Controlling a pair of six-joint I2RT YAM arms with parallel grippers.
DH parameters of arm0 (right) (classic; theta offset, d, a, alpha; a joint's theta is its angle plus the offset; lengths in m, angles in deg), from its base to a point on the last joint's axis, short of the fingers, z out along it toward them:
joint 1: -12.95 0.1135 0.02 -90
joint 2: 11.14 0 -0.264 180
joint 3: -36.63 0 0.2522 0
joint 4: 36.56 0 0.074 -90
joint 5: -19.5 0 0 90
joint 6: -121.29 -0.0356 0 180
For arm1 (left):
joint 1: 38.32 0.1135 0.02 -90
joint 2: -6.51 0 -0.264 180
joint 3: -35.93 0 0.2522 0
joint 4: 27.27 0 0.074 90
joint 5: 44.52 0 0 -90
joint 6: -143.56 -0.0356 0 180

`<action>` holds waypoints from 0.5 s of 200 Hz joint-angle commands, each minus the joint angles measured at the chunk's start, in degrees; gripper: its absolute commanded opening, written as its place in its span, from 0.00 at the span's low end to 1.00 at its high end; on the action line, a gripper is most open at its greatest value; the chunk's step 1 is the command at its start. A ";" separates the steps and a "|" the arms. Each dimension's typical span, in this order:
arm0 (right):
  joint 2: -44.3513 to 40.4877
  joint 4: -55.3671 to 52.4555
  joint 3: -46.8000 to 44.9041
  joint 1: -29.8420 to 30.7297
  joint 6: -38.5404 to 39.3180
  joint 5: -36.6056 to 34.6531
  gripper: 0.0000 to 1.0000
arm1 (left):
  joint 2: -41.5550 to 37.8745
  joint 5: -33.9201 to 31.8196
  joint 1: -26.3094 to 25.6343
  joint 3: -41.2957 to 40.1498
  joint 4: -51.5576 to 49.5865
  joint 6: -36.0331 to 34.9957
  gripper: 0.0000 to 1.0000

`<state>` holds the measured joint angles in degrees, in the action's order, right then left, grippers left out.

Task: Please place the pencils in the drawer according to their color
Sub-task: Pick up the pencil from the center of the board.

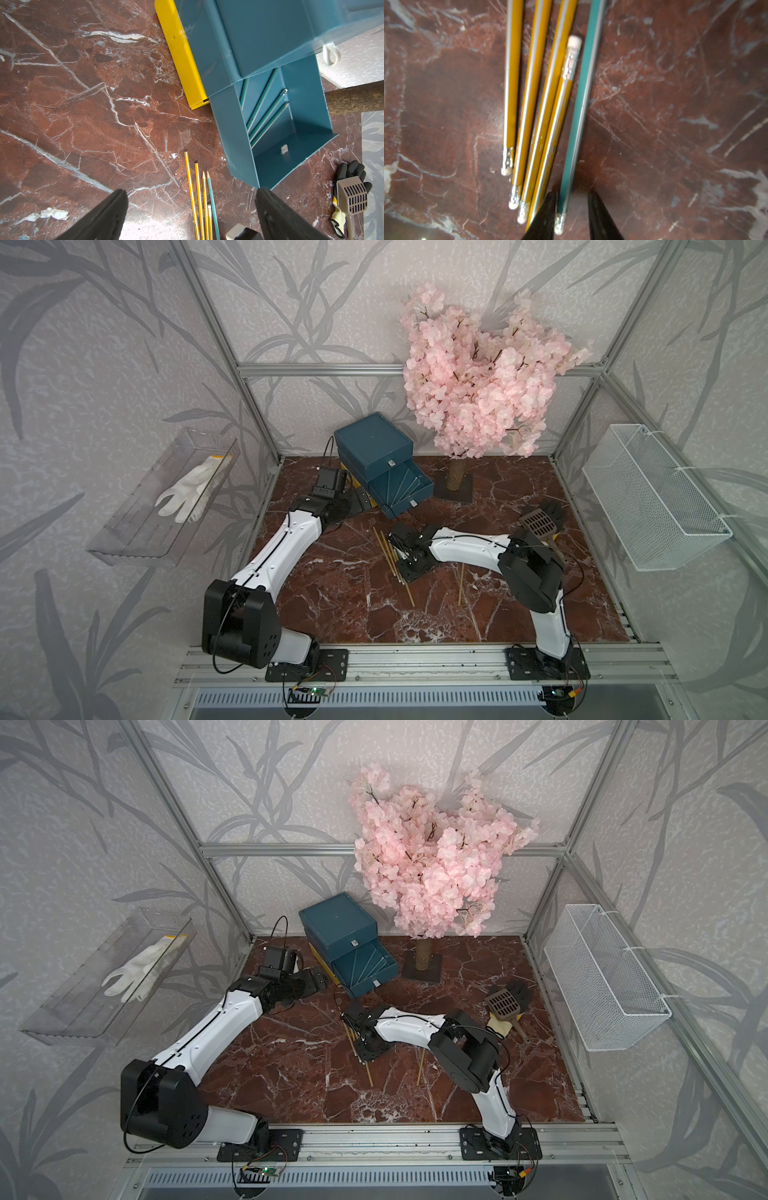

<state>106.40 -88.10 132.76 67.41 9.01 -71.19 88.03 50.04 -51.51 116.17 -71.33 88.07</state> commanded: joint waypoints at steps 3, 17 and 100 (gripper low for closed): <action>4.27 -1.59 2.20 -0.57 0.07 -3.32 0.30 | -0.87 -0.40 -0.17 -0.75 0.33 -0.20 1.00; 5.54 -1.99 3.76 -0.84 -0.17 -3.96 0.30 | -0.91 -0.50 -0.17 -0.74 0.25 -0.30 1.00; 10.04 -4.85 7.96 -1.54 0.57 -4.02 0.04 | -1.00 -0.59 -0.17 -0.78 0.34 0.17 1.00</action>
<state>112.50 -90.92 141.97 66.45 9.06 -73.73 88.03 49.99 -51.51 116.17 -71.31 88.09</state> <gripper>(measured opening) 0.099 0.999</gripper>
